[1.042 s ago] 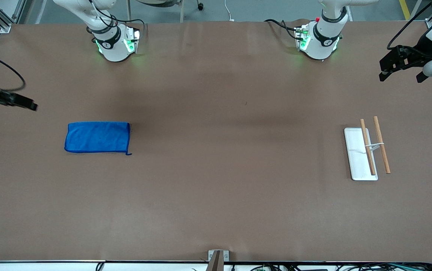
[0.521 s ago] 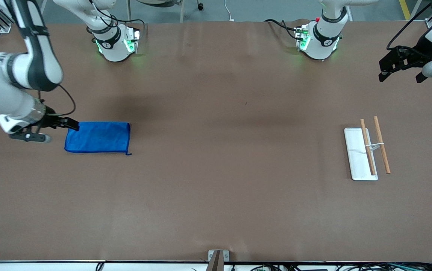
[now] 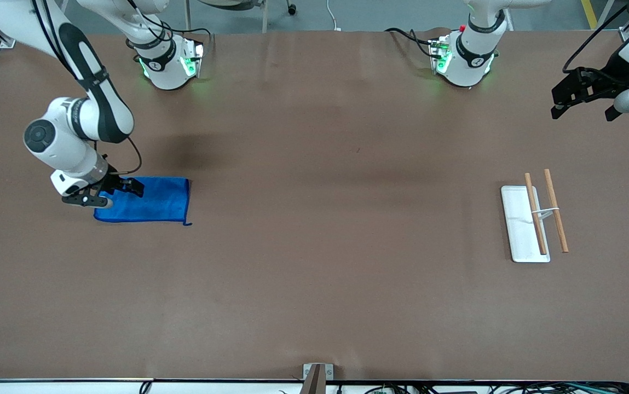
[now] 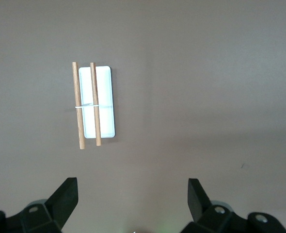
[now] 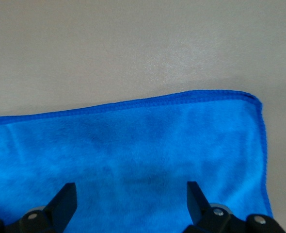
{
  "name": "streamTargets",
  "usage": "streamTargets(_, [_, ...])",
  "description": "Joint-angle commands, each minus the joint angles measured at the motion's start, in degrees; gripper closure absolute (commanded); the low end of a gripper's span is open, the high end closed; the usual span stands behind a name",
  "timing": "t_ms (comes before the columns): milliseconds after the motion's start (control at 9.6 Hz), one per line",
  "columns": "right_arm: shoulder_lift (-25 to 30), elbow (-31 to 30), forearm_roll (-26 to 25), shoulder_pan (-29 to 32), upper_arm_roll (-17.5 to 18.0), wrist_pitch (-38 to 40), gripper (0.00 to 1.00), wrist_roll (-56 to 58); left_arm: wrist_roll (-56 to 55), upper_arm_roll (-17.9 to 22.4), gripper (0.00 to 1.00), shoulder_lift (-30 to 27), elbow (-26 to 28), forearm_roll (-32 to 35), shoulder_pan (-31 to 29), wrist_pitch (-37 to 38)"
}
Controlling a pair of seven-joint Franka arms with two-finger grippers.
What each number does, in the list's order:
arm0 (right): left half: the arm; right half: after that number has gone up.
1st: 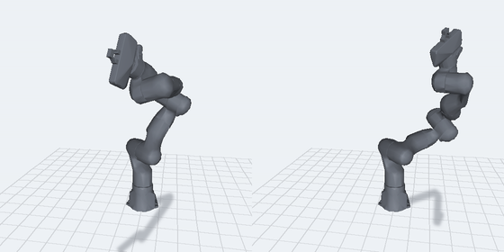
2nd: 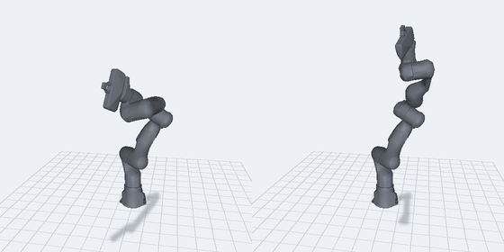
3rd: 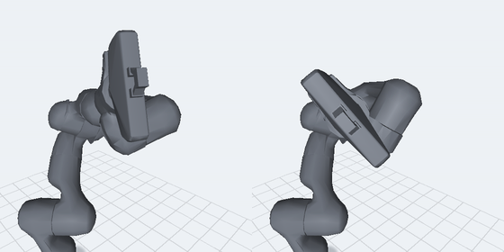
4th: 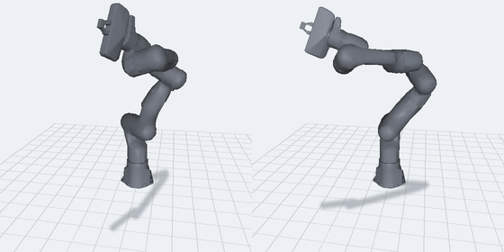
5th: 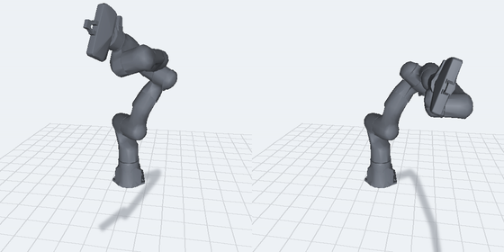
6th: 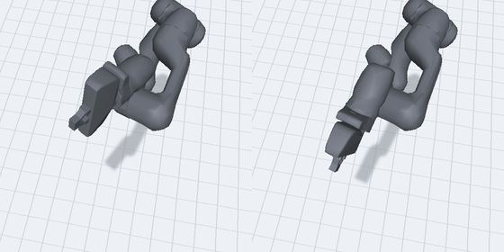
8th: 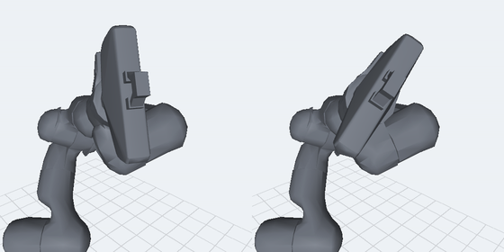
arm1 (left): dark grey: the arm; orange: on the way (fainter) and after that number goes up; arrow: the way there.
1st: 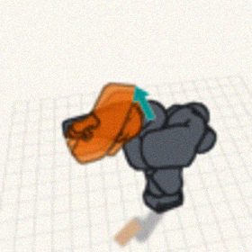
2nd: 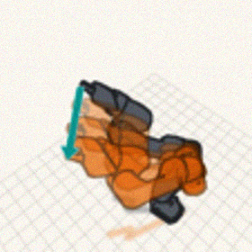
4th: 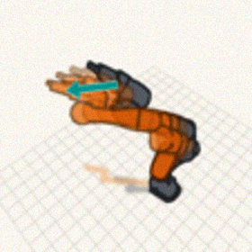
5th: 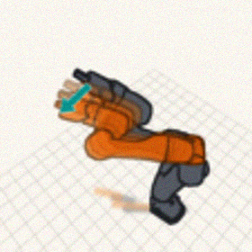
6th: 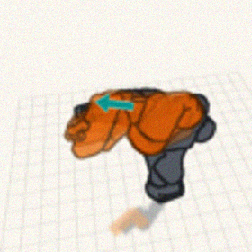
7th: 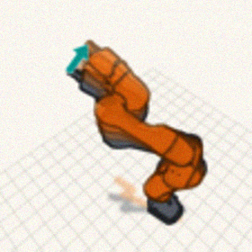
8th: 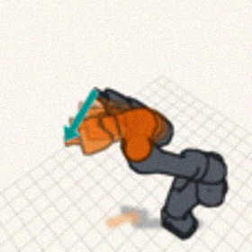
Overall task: Right arm passes towel to left arm to hang
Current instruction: 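Reach the right gripper down to the blue towel's edge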
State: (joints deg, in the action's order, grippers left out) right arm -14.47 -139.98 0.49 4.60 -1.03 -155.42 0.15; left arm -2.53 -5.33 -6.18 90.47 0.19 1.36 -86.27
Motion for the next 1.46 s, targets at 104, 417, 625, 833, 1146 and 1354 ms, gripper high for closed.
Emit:
streamTargets(104, [-2.75, -0.82, -0.4, -0.56, 0.15, -3.14, 0.02, 0.47, 0.34, -0.03, 0.0, 0.99, 0.4, -0.9, -0.3, 0.84])
streamTargets(417, [-3.1, -1.26, -0.49, -0.65, 0.15, -3.4, 0.29, 0.56, 0.34, -0.03, 0.0, 0.99, 0.4, -0.9, -0.3, 0.84])
streamTargets(625, [-4.5, -1.26, -0.49, -0.65, 0.15, -5.23, 0.46, 0.56, 0.34, -0.03, 0.0, 0.99, 0.4, -0.9, -0.3, 0.84])
streamTargets(833, [-4.77, -1.26, -0.49, -0.56, 0.23, -5.25, 0.64, 0.64, 0.34, -0.03, 0.0, 1.25, 0.32, -0.9, -0.3, 0.84])
streamTargets(1146, [-2.68, 1.62, -0.32, -0.47, 0.93, 4.63, 1.0, -0.41, 0.34, -0.03, 0.0, 1.34, 0.32, -0.99, -0.3, 0.76])
streamTargets(1354, [-1.09, 5.84, -0.23, -0.56, 2.16, 14.31, 1.0, -2.94, 0.34, -0.03, 0.0, 1.34, 0.23, -0.99, -0.3, 0.76])
